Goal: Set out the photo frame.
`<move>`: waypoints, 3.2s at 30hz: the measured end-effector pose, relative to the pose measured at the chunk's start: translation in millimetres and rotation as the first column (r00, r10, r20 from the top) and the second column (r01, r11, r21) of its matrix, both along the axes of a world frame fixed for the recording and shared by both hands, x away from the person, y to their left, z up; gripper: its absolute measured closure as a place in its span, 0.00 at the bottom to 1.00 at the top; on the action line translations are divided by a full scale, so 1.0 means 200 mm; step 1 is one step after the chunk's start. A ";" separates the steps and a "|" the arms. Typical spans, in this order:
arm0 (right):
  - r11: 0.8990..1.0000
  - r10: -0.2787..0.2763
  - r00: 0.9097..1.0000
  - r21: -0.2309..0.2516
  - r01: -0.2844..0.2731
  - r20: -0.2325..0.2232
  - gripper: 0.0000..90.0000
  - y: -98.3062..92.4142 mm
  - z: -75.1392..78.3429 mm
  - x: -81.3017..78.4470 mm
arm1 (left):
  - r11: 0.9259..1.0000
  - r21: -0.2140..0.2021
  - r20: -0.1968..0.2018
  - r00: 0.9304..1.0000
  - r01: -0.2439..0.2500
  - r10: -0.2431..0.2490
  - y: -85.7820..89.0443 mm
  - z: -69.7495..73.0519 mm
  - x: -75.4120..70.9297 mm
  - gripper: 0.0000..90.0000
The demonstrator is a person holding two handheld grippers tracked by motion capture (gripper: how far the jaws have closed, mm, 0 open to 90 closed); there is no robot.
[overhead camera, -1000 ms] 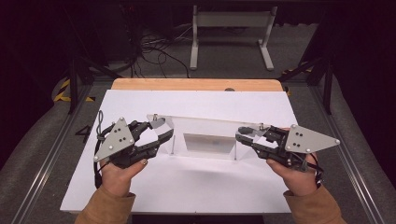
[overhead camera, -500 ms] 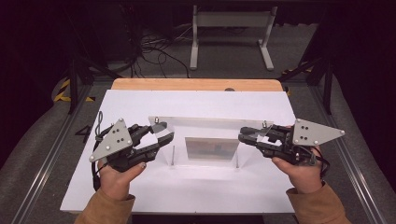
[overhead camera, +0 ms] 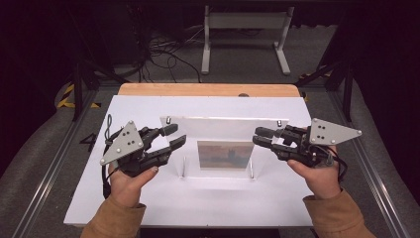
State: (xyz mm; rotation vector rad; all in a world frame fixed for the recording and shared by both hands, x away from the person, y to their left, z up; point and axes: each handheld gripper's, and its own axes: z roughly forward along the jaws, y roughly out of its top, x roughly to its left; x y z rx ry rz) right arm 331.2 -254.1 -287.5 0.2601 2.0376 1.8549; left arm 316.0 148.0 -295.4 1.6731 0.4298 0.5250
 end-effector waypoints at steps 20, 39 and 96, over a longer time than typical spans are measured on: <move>0.994 -0.104 0.995 -0.042 0.103 -0.006 0.60 0.01 -0.01 0.11 | 0.990 0.004 -0.174 0.975 -0.140 0.139 0.16 -0.18 0.06 0.25; 0.968 -0.249 0.967 -0.045 0.246 -0.060 0.34 0.02 -0.04 0.17 | 0.982 0.062 -0.234 0.954 -0.177 0.186 0.24 -0.33 0.06 0.21; 0.781 -0.616 0.741 -0.330 0.530 -0.267 0.22 -0.51 -0.58 -0.06 | 0.970 0.083 -0.286 0.927 -0.228 0.242 0.51 -0.69 0.06 0.13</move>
